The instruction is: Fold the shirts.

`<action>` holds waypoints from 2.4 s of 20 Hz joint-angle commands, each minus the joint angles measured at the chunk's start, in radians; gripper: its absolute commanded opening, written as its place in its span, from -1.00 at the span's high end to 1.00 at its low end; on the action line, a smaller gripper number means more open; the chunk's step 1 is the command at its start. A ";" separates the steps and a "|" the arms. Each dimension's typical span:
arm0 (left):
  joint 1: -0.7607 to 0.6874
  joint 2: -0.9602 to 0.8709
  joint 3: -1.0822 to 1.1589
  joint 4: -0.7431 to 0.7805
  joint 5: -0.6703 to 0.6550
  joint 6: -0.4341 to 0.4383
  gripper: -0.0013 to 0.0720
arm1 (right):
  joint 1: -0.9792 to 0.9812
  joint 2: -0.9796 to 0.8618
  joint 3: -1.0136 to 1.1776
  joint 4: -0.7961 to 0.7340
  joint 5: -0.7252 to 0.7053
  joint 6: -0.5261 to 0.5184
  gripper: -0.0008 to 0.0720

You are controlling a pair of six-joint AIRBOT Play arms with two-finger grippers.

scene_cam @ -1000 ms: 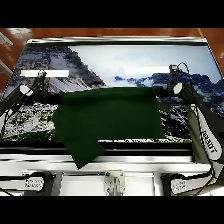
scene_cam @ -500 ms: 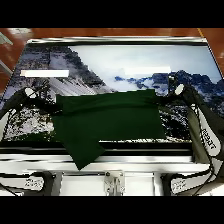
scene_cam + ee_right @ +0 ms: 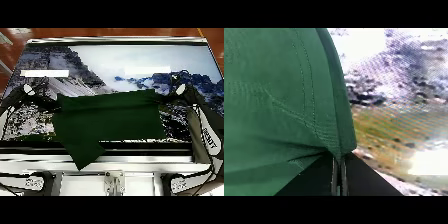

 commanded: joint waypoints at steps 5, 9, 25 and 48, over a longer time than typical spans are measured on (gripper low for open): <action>0.051 0.017 0.050 -0.033 -0.181 -0.055 -0.69 | -0.029 0.086 0.037 0.021 0.155 -0.056 -0.75; 0.143 0.158 0.028 -0.033 -0.306 -0.008 -0.68 | -0.146 0.246 0.055 -0.170 0.412 -0.060 -0.78; 0.258 0.485 -0.747 -0.335 -0.129 0.178 -0.62 | -0.418 0.289 -0.153 0.170 0.524 -0.202 -0.78; 0.175 0.319 -0.751 -0.487 -0.080 0.331 0.85 | -0.417 0.219 -0.359 0.244 0.571 -0.201 -0.78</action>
